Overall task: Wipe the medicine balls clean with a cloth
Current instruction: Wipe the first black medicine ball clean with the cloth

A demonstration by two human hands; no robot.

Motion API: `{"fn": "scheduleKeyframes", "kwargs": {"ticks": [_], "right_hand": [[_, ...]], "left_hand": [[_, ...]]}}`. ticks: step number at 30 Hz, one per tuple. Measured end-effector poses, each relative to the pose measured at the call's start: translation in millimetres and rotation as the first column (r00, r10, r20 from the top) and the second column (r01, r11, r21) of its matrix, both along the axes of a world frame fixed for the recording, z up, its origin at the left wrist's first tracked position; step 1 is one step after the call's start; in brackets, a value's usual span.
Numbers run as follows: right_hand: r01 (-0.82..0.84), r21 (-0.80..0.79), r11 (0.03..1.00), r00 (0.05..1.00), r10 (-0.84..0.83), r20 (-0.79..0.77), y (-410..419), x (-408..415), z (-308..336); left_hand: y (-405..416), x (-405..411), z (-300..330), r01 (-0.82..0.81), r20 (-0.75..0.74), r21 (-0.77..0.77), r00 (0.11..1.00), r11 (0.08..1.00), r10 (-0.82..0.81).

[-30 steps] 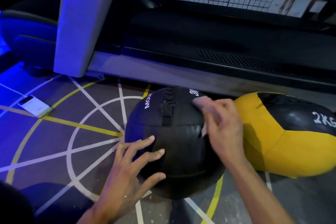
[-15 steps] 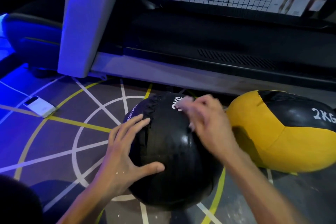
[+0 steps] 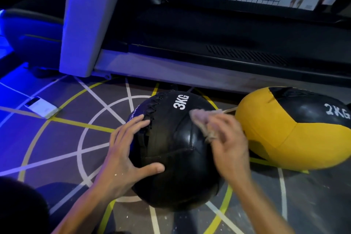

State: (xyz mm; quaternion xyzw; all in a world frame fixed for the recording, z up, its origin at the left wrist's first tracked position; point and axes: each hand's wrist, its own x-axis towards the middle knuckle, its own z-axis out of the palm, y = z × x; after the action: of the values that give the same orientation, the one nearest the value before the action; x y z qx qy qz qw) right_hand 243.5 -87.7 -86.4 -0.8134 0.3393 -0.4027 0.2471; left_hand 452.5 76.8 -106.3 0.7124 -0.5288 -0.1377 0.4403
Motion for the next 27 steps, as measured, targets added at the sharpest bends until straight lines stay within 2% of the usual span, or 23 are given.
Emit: {"fn": "scheduleKeyframes", "kwargs": {"ticks": [1, 2, 4, 5, 6, 8, 10, 11, 13, 15, 16, 18, 19, 21, 23, 25, 27], "right_hand": [[0.099, 0.182, 0.978, 0.993, -0.109, 0.045, -18, -2, -3], [0.131, 0.36, 0.924, 0.983, -0.168, 0.074, -32, -4, -6], [0.093, 0.55, 0.83, 0.971, -0.199, 0.135, -43, -3, -6], [0.056, 0.549, 0.834, 0.977, -0.16, 0.143, -38, 1, -1], [0.007, 0.48, 0.877, 0.985, -0.09, 0.149, -27, 8, 7], [-0.128, 0.175, 0.976, 0.991, 0.119, 0.059, 4, 22, 17], [-0.33, -0.085, 0.94, 0.94, 0.319, -0.12, 28, 31, 18], [-0.428, -0.147, 0.892, 0.898, 0.402, -0.178, 28, 36, 24], [-0.494, -0.122, 0.861, 0.856, 0.457, -0.241, -1, 44, 33], [-0.358, -0.01, 0.934, 0.891, 0.339, -0.302, -51, 55, 36], [-0.251, 0.142, 0.957, 0.897, 0.286, -0.337, -79, 59, 38], [-0.069, 0.462, 0.884, 0.902, 0.254, -0.35, -118, 65, 36], [-0.039, 0.518, 0.855, 0.896, 0.259, -0.36, -124, 65, 33], [-0.083, 0.466, 0.881, 0.881, 0.284, -0.379, -108, 66, 36], [-0.229, 0.255, 0.939, 0.876, 0.314, -0.367, -64, 69, 48], [-0.373, 0.078, 0.925, 0.866, 0.377, -0.328, -19, 57, 54], [-0.456, 0.039, 0.889, 0.832, 0.441, -0.336, 7, 41, 51]], "left_hand": [[0, -1, 1, -0.005, -0.005, -0.006, 1.0, 1.0, 0.005], [1, -2, 2, -0.011, -0.01, -0.009, 1.0, 1.0, 0.011], [-1, -3, 2, -0.001, -0.014, -0.019, 1.0, 1.0, 0.001], [-1, -4, 1, 0.005, -0.016, -0.027, 1.0, 1.0, -0.006], [-1, -5, 1, 0.01, -0.018, -0.032, 1.0, 0.999, -0.011], [0, -6, 0, 0.016, -0.001, -0.039, 1.0, 0.999, -0.016], [2, -10, -3, 0.035, 0.037, -0.05, 0.999, 0.998, -0.033], [4, -11, -4, 0.04, 0.054, -0.059, 0.998, 0.997, -0.037], [4, -15, -5, 0.039, 0.073, -0.071, 0.997, 0.997, -0.034], [2, -21, -6, 0.052, 0.084, -0.082, 0.995, 0.995, -0.045], [2, -24, -7, 0.056, 0.09, -0.085, 0.995, 0.995, -0.048], [2, -30, -7, 0.07, 0.11, -0.084, 0.992, 0.994, -0.061], [2, -32, -8, 0.075, 0.12, -0.087, 0.991, 0.993, -0.064], [1, -31, -9, 0.082, 0.117, -0.085, 0.991, 0.993, -0.072], [1, -28, -11, 0.068, 0.1, -0.076, 0.993, 0.995, -0.06], [5, -25, -13, 0.071, 0.085, -0.062, 0.994, 0.996, -0.065], [11, -20, -17, 0.063, 0.077, -0.062, 0.995, 0.996, -0.059]]}}
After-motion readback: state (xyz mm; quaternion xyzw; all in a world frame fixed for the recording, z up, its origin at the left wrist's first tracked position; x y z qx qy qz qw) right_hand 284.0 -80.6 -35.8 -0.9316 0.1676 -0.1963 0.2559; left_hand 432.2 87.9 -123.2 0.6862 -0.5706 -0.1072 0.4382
